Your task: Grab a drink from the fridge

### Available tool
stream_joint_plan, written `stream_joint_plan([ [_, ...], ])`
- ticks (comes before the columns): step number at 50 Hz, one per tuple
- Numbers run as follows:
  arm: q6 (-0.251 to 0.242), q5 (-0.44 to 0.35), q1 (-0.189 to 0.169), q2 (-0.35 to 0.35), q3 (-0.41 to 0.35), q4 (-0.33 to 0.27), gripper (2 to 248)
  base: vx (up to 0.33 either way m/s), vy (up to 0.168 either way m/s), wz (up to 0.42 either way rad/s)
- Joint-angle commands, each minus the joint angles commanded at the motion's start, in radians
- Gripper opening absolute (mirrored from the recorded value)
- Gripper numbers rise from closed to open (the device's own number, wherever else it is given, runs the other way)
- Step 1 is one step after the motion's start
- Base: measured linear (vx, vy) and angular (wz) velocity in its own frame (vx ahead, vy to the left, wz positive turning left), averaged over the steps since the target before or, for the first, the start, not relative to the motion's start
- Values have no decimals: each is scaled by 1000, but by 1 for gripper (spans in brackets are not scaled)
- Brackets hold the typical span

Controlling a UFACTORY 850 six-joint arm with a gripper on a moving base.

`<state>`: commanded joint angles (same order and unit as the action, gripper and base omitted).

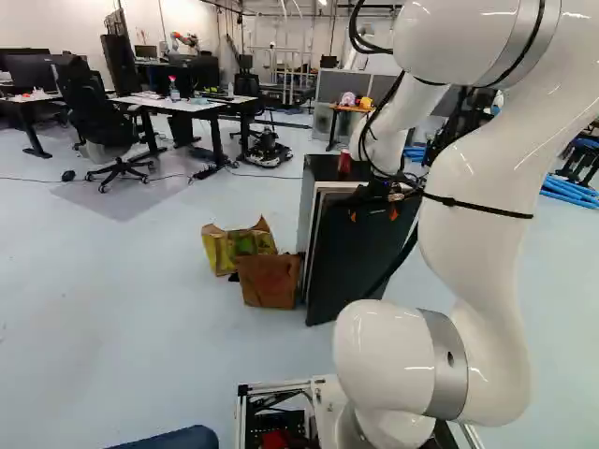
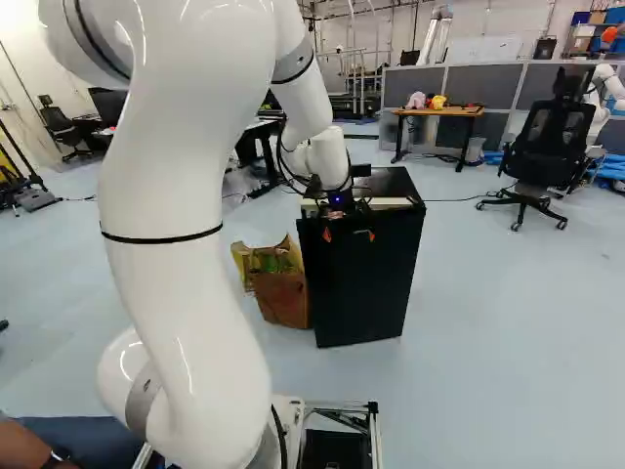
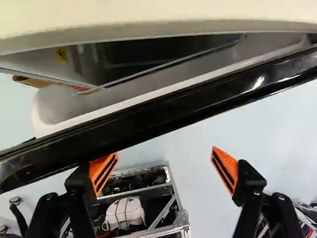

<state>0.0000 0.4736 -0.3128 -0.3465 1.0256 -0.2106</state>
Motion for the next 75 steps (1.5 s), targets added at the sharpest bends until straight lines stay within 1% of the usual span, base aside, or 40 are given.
stream_joint_plan([
  [75,0,-81,17,-58,77,0,247,0,0,0],
])
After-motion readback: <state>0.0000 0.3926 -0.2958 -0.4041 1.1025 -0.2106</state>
